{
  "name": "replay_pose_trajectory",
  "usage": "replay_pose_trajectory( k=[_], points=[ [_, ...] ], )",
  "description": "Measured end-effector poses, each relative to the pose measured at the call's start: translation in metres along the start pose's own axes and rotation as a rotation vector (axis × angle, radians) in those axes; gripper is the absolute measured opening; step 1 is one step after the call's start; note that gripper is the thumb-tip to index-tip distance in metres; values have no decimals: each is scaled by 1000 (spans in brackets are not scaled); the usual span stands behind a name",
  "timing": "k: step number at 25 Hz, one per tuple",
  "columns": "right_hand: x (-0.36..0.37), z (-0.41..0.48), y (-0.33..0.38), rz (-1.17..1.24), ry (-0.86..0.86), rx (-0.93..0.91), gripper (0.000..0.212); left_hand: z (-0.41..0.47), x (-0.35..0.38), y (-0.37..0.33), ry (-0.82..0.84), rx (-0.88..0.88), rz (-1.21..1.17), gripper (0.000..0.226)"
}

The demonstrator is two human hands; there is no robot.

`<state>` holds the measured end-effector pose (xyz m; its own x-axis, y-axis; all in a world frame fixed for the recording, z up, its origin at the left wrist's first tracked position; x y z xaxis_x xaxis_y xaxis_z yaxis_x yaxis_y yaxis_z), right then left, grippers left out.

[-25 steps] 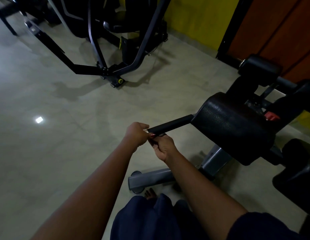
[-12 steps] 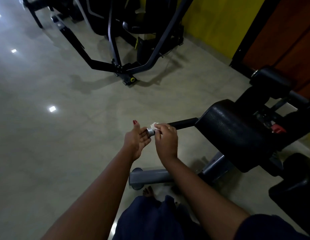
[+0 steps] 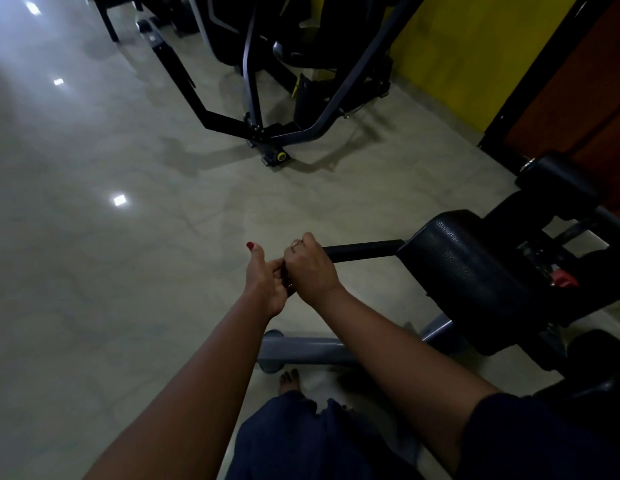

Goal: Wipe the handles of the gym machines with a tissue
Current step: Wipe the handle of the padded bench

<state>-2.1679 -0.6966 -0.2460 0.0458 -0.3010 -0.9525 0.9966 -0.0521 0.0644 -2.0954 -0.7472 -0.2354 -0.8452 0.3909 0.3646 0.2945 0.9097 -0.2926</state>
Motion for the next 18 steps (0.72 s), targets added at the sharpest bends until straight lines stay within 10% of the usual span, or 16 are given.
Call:
replay_pose_trajectory(
  k=[4,7,10,14,18],
  points=[
    [2,-35,-10,156,-212,-91,17,-3,1,3,12,8,12,91],
    [-2,-55,-24,310,-439,388,25,-4,3,10,10,37,46,85],
    [-1,-56,-18,362,-380,701,27,-7,11,19,-10,61,124,81],
    [-12,-47,-4,453,-213,508,21,-12,16,33,-12,111,132,63],
    [-33,-45,15,916,-349,770,19,-31,6,36,-126,287,83,33]
  ],
)
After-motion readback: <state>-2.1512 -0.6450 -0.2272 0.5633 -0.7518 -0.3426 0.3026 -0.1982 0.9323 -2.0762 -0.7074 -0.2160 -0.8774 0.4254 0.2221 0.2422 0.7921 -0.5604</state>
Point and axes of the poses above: each hand's wrist, its own z-axis towards the middle knuckle, its own x-axis out of the palm, y = z × x, the point moved 2 cm from there along z, towards the middle knuckle, and after that the axes turned 15 degrees about -x, right-handed, at the moved point
